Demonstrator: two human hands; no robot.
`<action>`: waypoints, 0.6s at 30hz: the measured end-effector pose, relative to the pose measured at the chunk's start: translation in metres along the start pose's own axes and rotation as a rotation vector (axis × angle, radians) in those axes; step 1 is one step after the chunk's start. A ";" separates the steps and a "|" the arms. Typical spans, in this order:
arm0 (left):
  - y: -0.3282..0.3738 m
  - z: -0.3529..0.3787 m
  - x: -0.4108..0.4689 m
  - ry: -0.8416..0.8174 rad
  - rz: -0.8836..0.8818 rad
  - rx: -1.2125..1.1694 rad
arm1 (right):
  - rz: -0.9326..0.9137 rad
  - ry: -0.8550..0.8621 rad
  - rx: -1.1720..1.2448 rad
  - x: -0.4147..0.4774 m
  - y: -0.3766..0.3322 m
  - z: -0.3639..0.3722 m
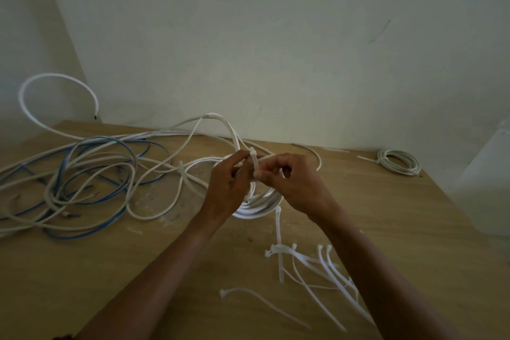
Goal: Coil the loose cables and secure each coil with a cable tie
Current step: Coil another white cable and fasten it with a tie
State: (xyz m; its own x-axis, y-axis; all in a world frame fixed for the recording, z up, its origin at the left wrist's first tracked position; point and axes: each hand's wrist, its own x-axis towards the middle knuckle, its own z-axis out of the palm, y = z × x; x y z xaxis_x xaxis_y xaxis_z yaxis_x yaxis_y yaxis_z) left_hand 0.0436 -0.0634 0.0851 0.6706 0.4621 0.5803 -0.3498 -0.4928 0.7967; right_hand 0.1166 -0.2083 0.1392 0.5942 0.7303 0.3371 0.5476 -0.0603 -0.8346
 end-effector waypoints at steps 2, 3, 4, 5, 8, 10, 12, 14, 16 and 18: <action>-0.001 -0.001 0.001 0.018 -0.003 -0.002 | -0.034 0.023 -0.084 -0.001 -0.001 0.002; -0.001 -0.002 0.002 0.021 0.002 0.010 | -0.024 0.021 -0.044 0.000 -0.002 0.001; 0.000 -0.001 0.002 0.023 0.007 0.027 | -0.007 0.007 0.011 0.000 -0.001 0.000; 0.001 -0.001 0.002 0.021 0.023 0.051 | 0.012 -0.004 0.047 0.000 -0.002 0.000; 0.004 -0.001 0.002 -0.012 0.089 0.121 | 0.073 -0.004 0.091 0.000 0.001 -0.001; 0.003 -0.003 0.003 -0.035 0.113 0.155 | 0.106 -0.027 0.103 -0.001 0.002 -0.001; 0.002 -0.006 0.003 -0.057 0.107 0.161 | 0.100 -0.065 0.036 0.000 0.002 -0.005; 0.006 -0.007 0.002 -0.100 0.126 0.175 | 0.061 0.004 -0.011 0.004 0.000 -0.012; 0.011 -0.006 -0.002 -0.183 0.150 0.186 | 0.021 0.154 -0.040 0.010 0.001 -0.021; 0.013 -0.003 -0.004 -0.265 0.142 0.174 | 0.044 0.110 -0.047 0.013 0.002 -0.027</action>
State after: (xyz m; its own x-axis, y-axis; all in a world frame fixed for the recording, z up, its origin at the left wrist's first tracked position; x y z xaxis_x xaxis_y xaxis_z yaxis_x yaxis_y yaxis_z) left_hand 0.0347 -0.0695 0.0938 0.7779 0.1834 0.6011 -0.3505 -0.6673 0.6572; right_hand 0.1413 -0.2170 0.1535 0.6776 0.6476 0.3484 0.5450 -0.1241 -0.8292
